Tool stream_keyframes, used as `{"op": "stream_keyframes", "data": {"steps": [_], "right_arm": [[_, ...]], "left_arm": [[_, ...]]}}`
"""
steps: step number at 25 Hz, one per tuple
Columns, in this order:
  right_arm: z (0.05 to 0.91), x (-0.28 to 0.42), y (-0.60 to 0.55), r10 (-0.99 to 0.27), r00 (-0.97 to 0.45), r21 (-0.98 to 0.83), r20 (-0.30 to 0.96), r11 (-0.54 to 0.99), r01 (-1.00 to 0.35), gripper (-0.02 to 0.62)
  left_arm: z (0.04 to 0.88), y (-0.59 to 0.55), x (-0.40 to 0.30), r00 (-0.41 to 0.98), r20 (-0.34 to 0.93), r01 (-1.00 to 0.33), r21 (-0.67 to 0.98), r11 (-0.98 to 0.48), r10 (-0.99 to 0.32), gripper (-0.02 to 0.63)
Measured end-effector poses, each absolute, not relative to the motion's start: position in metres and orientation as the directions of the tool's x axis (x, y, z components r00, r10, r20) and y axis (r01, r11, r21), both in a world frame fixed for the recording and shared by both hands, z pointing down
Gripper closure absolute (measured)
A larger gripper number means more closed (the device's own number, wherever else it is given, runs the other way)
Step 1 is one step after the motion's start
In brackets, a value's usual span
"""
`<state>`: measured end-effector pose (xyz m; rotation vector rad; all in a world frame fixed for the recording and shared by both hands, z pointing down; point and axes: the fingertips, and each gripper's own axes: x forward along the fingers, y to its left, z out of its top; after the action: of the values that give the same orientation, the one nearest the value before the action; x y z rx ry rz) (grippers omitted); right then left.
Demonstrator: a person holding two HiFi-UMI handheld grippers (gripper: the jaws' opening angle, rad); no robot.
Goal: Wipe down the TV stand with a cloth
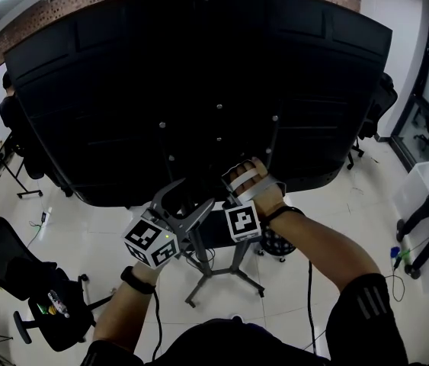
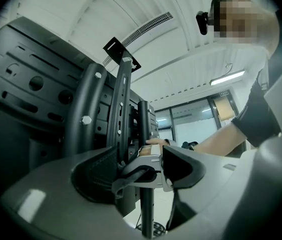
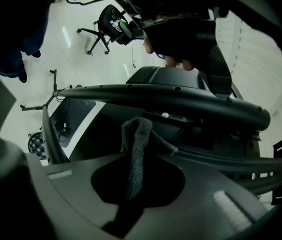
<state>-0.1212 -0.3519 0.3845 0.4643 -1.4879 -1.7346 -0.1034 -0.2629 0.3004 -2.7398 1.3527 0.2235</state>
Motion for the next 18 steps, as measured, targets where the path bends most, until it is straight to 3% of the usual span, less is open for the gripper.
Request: {"op": "stream_keyframes", "data": {"steps": [3, 7, 12, 18], "right_arm": [[0.404, -0.11, -0.357, -0.768, -0.575, 0.913, 0.282, 0.03, 0.407, 0.58], [0.377, -0.111, -0.324, -0.7, -0.666, 0.96, 0.259, 0.11, 0.259, 0.58], [0.341, -0.08, -0.3, -0.681, -0.7, 0.977, 0.214, 0.133, 0.169, 0.58], [0.274, -0.03, -0.292, -0.649, -0.755, 0.961, 0.095, 0.257, -0.1, 0.58]], "left_arm": [[0.307, -0.265, -0.102, 0.599, -0.157, -0.794, 0.008, -0.608, -0.785, 0.298], [0.306, -0.262, -0.099, 0.598, -0.16, -0.794, 0.013, -0.608, -0.785, 0.299], [0.283, -0.257, -0.086, 0.607, -0.193, -0.787, -0.016, -0.617, -0.77, 0.298], [0.251, -0.253, -0.05, 0.653, -0.231, -0.753, -0.089, -0.652, -0.722, 0.299]]}}
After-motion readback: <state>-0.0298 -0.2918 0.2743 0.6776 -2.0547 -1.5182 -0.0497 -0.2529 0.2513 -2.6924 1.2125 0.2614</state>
